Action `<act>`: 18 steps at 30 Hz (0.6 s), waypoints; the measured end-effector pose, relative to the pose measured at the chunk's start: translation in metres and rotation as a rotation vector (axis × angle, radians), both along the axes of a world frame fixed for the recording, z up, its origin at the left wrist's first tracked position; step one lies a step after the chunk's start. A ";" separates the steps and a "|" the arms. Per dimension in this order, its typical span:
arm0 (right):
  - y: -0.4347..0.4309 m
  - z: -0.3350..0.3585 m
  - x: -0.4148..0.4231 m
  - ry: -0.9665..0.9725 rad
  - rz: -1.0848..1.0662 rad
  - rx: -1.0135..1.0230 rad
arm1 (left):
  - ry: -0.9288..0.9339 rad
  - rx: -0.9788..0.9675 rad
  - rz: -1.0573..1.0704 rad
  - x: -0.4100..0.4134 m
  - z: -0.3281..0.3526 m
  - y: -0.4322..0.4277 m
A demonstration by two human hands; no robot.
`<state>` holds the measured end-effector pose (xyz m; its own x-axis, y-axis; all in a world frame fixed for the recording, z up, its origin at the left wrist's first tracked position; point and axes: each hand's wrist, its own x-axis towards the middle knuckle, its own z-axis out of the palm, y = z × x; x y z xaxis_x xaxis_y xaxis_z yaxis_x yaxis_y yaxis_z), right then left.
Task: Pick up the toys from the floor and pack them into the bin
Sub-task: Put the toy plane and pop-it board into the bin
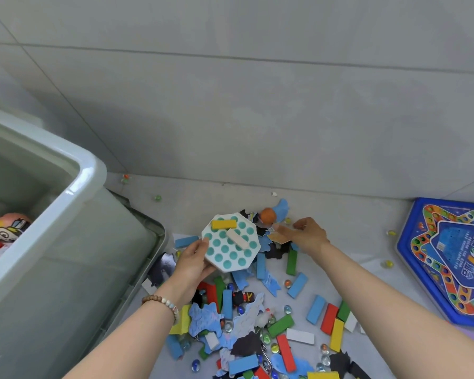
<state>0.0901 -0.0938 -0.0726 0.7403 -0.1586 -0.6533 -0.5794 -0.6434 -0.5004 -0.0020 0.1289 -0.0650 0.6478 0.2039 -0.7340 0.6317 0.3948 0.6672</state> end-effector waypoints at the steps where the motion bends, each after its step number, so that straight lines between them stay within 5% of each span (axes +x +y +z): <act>1: 0.003 -0.001 0.000 -0.002 0.001 -0.022 | 0.005 -0.001 0.006 0.000 0.000 0.001; 13: 0.007 0.003 -0.004 0.021 0.260 -0.142 | 0.030 0.036 0.058 -0.005 0.002 0.013; 18: -0.008 0.039 -0.004 -0.061 0.081 0.149 | 0.001 0.009 0.014 0.006 0.024 0.006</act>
